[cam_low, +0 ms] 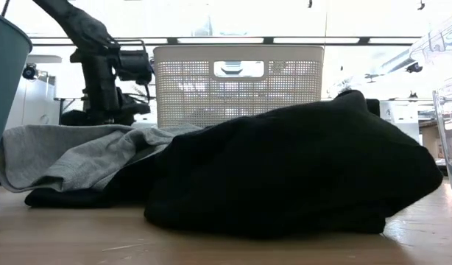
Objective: Pick & Place Cloths
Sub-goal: Put the white sock into the dark blue bin
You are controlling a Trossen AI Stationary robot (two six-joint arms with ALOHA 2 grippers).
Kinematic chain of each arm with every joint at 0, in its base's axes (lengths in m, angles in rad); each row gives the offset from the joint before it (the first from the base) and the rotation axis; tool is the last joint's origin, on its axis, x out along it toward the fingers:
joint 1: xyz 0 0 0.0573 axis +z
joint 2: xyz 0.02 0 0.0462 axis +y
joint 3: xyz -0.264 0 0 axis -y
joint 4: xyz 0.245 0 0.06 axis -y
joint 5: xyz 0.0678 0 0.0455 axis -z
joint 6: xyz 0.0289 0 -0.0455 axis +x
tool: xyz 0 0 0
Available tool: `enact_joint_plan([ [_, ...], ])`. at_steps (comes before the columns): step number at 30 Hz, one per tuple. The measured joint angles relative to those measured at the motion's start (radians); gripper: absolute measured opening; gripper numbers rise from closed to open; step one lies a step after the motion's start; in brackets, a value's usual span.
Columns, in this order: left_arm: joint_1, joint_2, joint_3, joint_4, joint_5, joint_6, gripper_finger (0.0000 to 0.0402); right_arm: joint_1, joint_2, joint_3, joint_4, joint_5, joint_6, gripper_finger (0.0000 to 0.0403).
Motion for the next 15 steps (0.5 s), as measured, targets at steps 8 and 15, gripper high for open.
enact_joint_plan([
  [8,0.0,0.05,-0.002,-0.012,0.041,0.059,0.0129,0.0,0.0,0.0,0.001,0.044,-0.01,0.0214],
  [15,-0.002,-0.006,-0.004,-0.002,0.019,0.105,0.0015,0.0,0.0,0.0,0.0,0.191,-0.019,0.019],
])
